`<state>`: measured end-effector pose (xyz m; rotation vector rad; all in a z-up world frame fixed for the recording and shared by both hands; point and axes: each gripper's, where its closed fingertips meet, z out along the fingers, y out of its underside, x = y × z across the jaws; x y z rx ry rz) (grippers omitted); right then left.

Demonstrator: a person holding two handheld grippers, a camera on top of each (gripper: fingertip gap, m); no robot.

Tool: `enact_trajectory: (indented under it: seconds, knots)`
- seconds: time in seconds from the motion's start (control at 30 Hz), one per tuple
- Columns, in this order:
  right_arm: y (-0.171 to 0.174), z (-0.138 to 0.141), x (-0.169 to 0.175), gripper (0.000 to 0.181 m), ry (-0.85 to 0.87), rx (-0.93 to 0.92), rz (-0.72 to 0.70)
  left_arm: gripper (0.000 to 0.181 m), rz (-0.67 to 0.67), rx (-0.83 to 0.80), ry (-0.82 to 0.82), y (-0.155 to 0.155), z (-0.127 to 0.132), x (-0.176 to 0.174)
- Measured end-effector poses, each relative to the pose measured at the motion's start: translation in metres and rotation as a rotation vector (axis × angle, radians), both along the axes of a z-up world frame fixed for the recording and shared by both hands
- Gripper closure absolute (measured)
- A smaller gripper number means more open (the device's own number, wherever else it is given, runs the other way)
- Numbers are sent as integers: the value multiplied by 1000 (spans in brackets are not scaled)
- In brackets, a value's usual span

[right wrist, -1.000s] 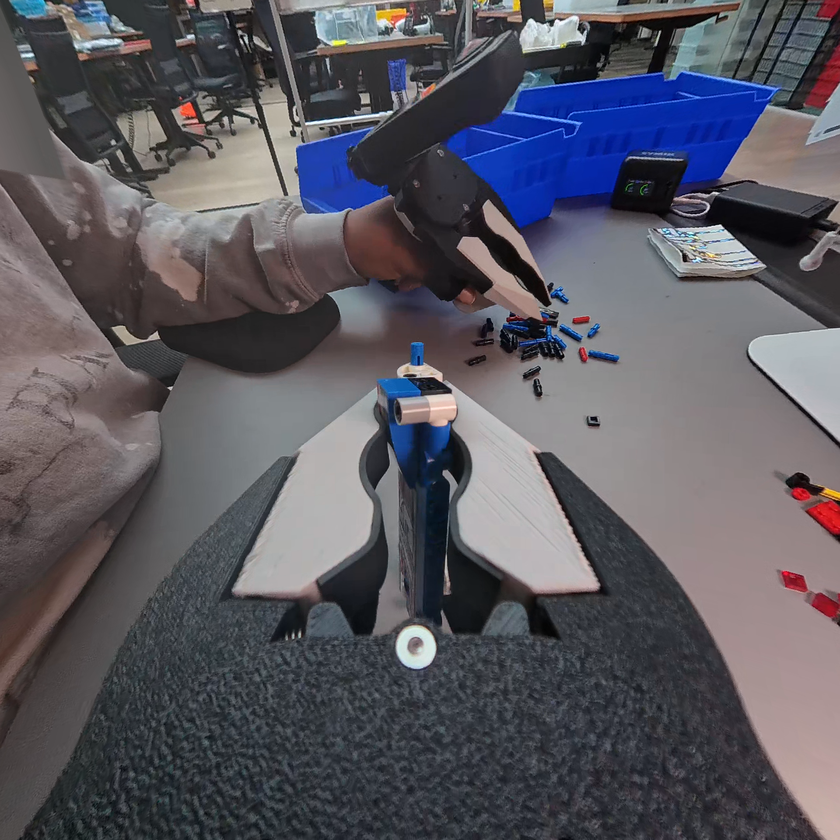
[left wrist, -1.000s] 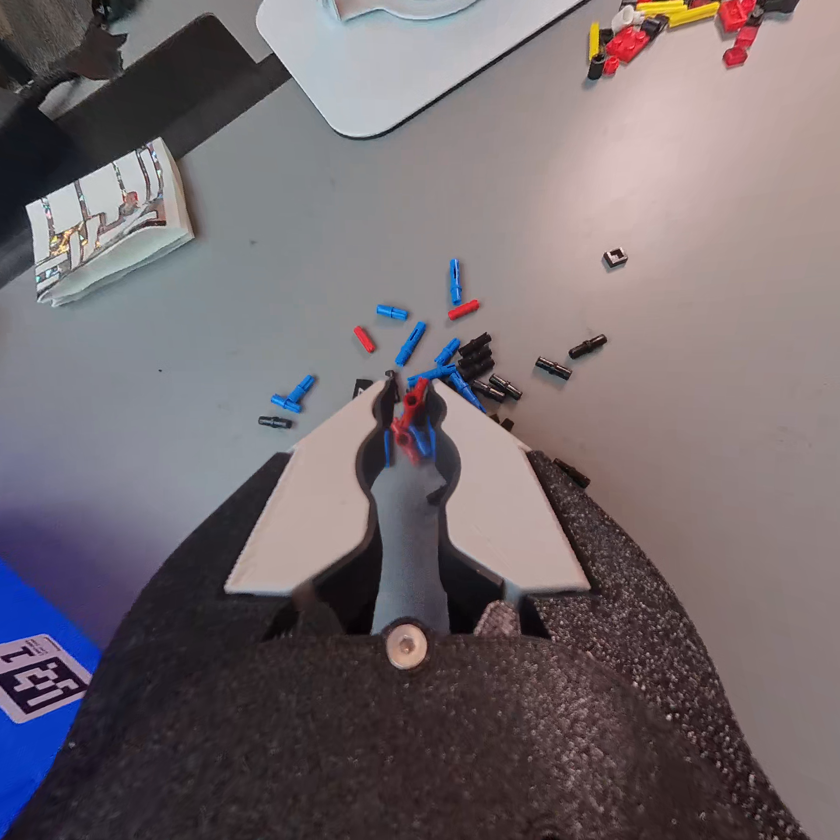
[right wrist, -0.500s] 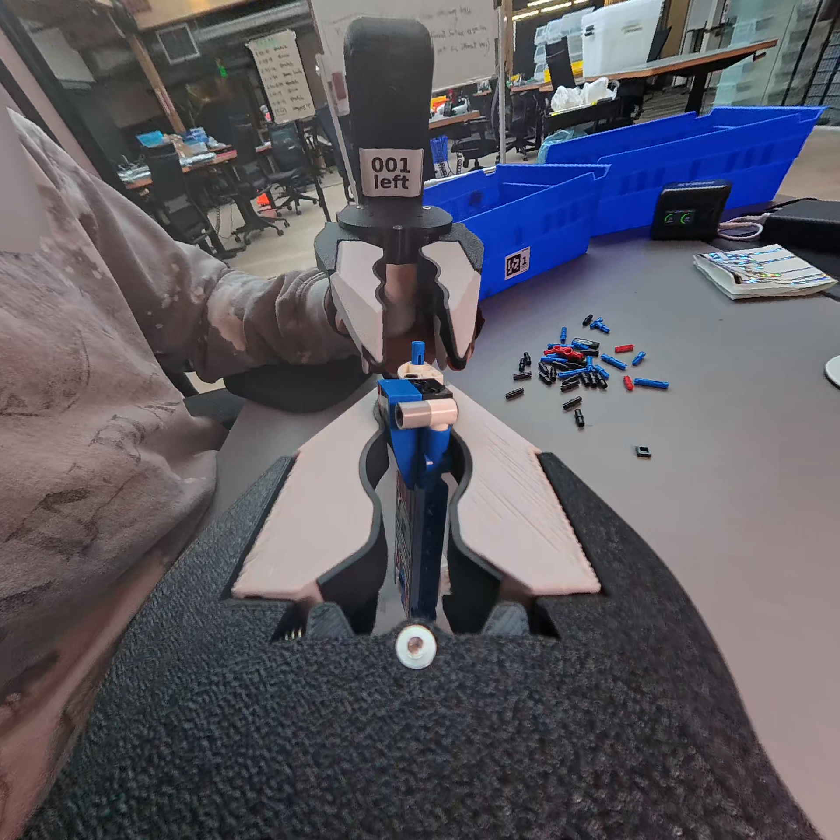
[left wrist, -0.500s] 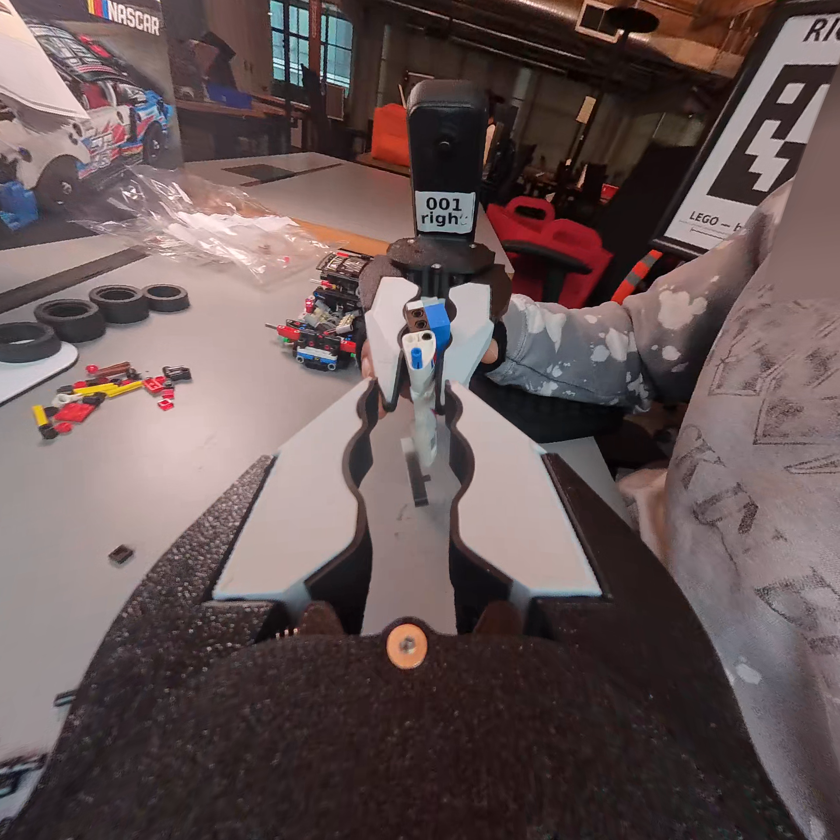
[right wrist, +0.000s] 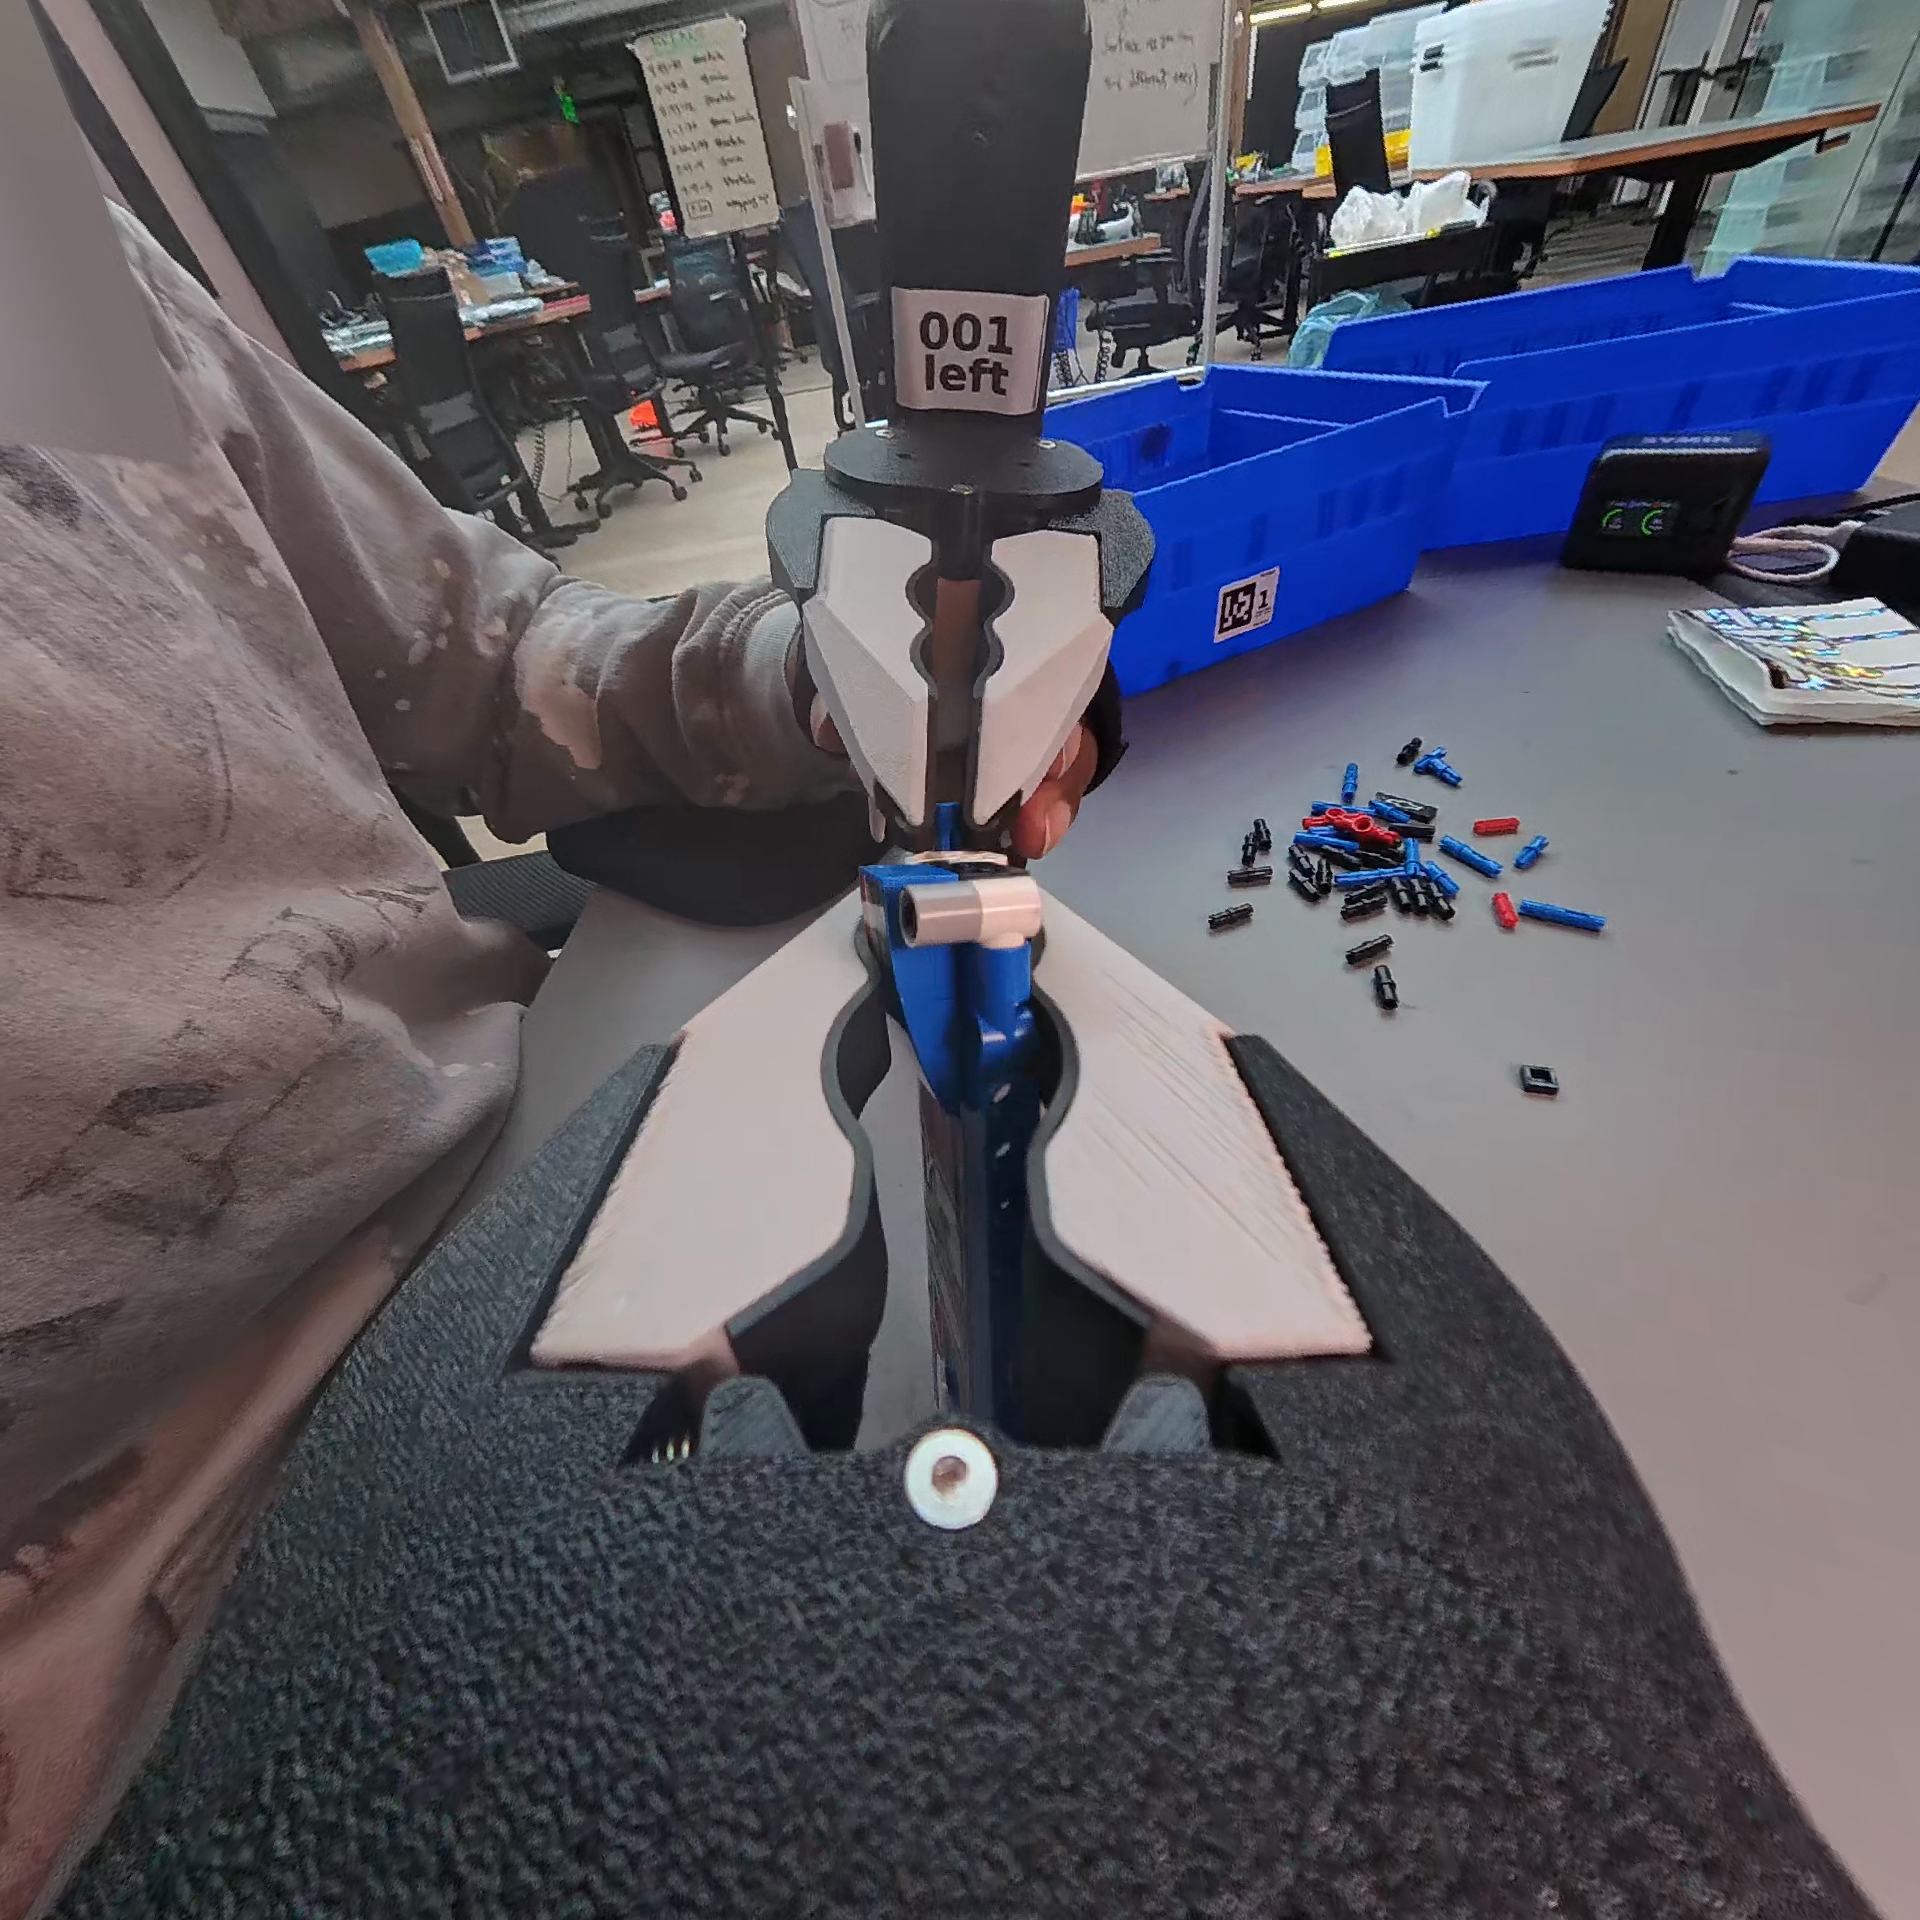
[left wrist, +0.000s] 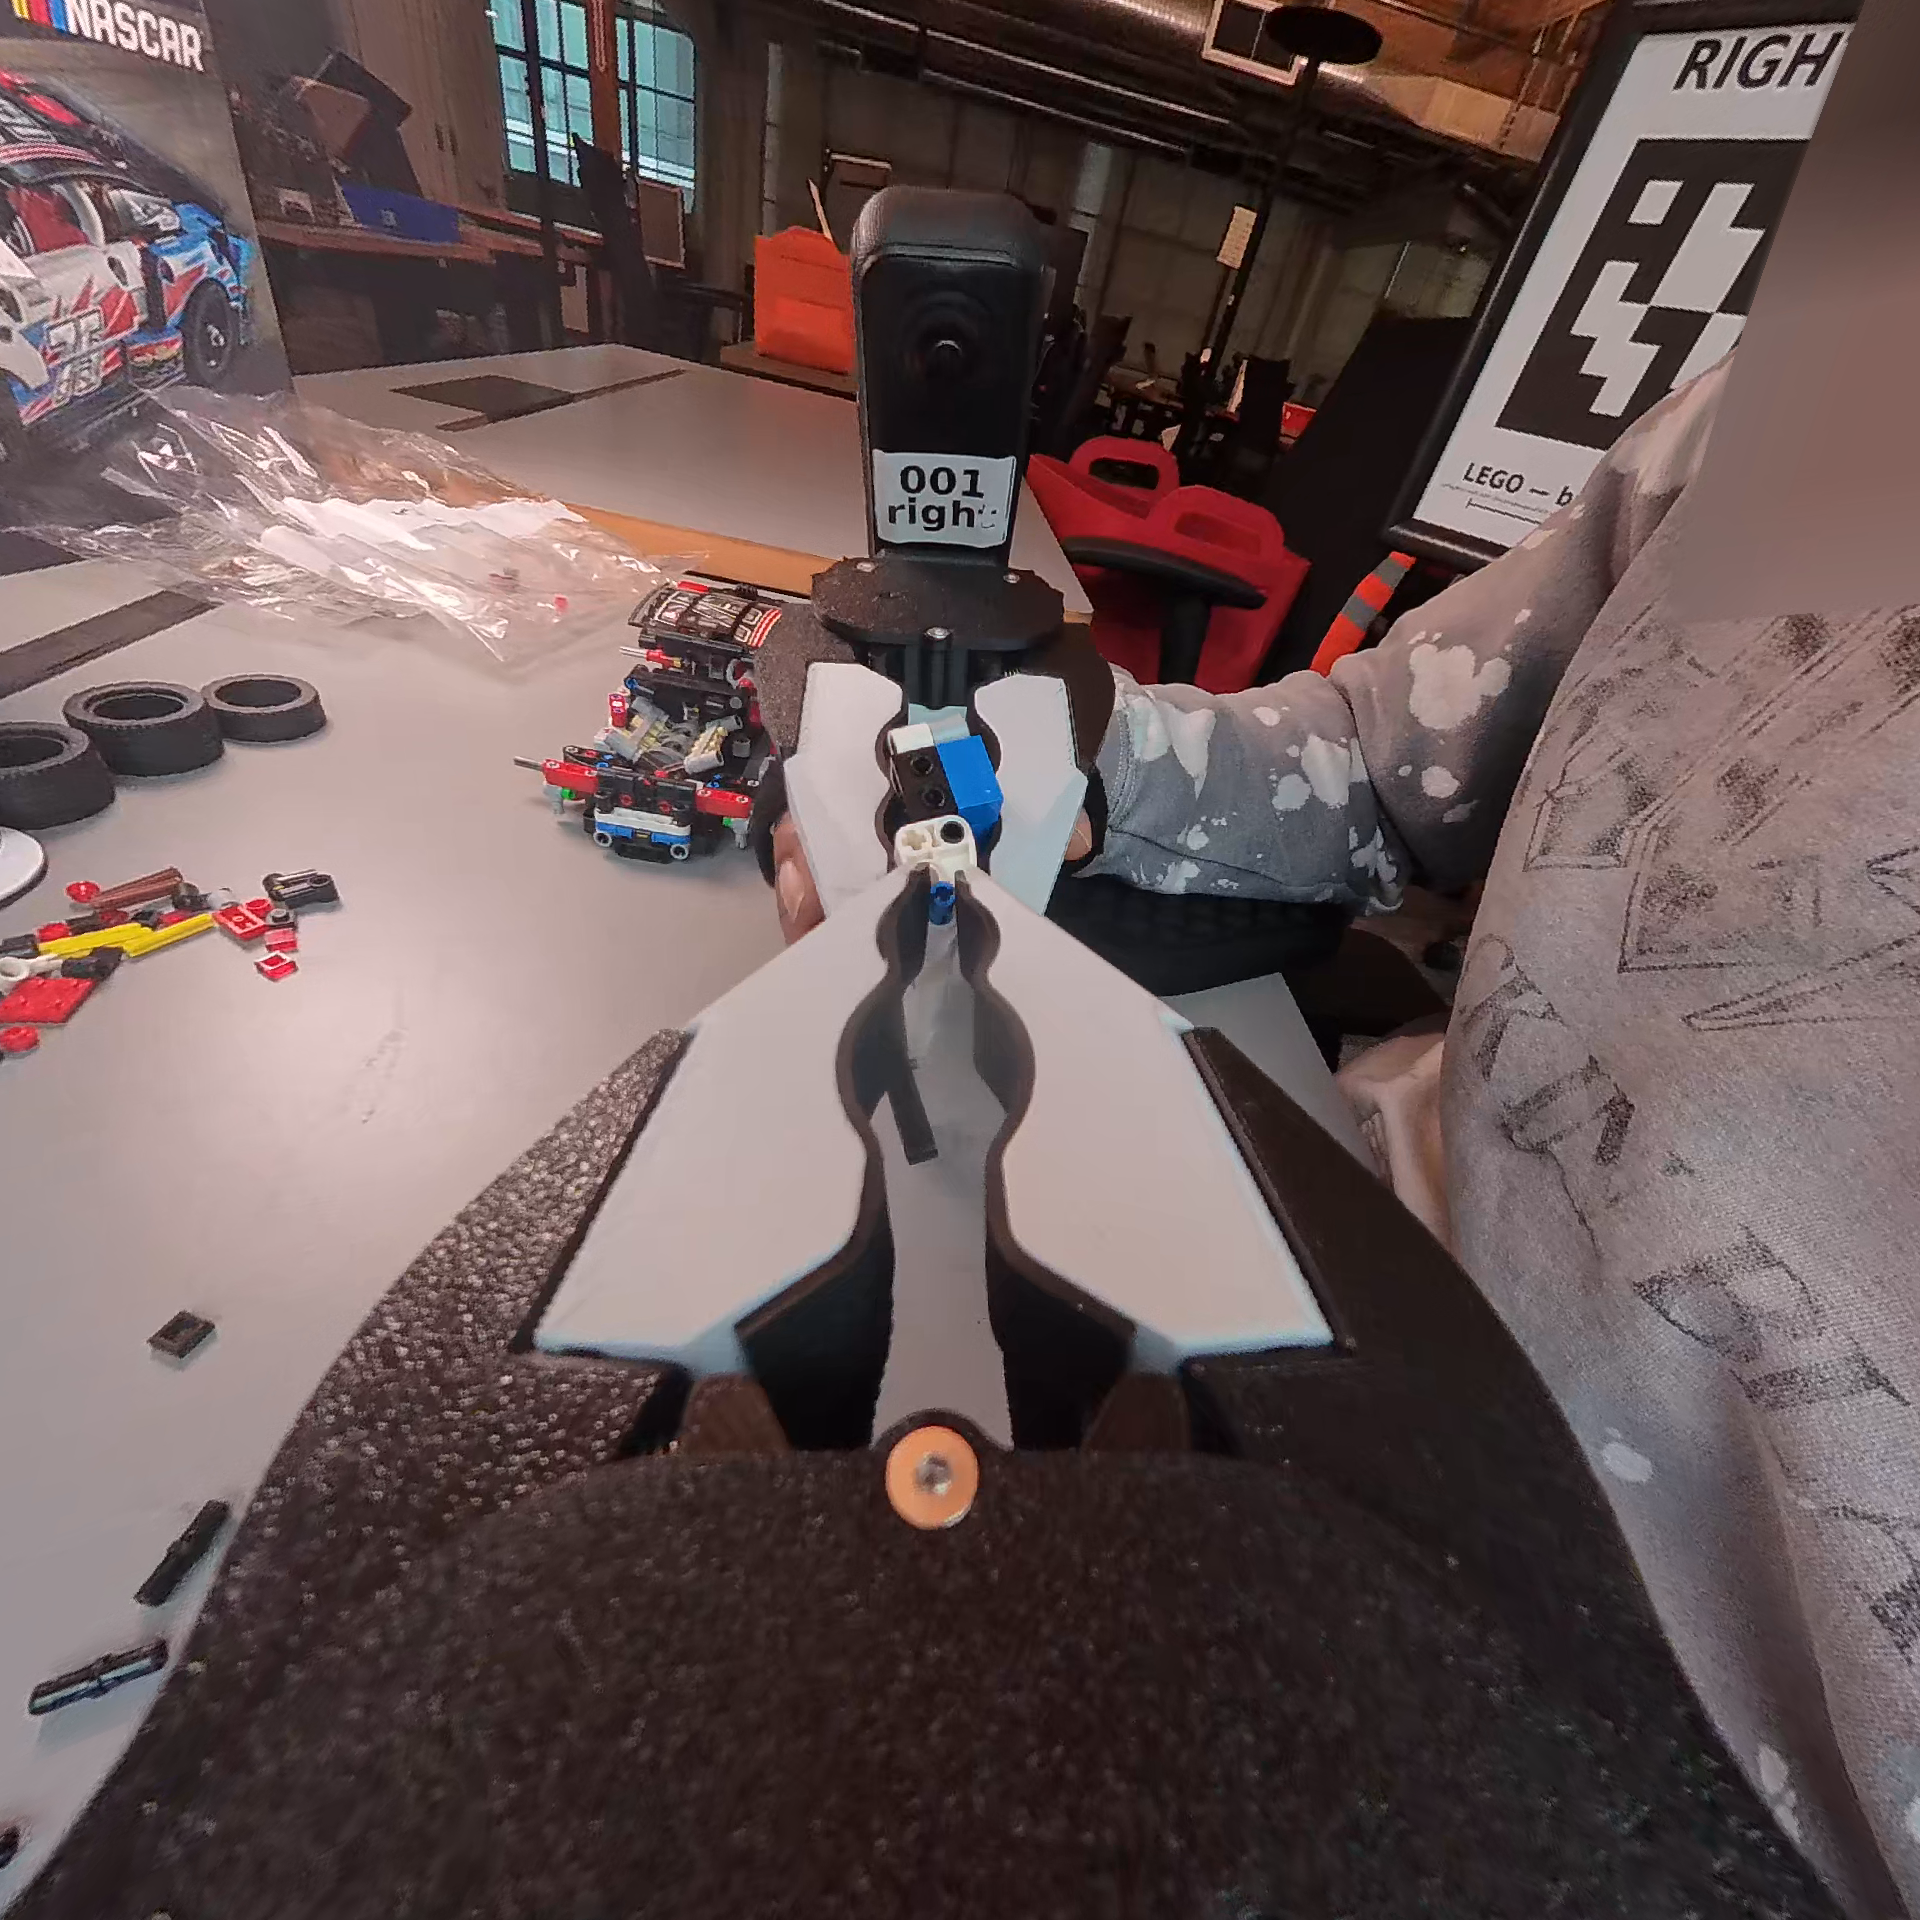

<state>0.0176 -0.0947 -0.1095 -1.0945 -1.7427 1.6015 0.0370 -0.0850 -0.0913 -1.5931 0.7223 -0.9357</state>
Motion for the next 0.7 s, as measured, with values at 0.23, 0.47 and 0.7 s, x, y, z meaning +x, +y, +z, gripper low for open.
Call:
enact_trajectory:
  seconds: [0.23,0.47,0.7]
  knots:
    - [-4,-4,2,166,-21,84,14,181,19,18,60,-2,8,-2]
    - [-2,-3,5,167,-32,111,13,181,33,28,55,0,12,1]
    - [-2,27,5,166,94,-55,7,147,19,37,-127,1,30,-7]
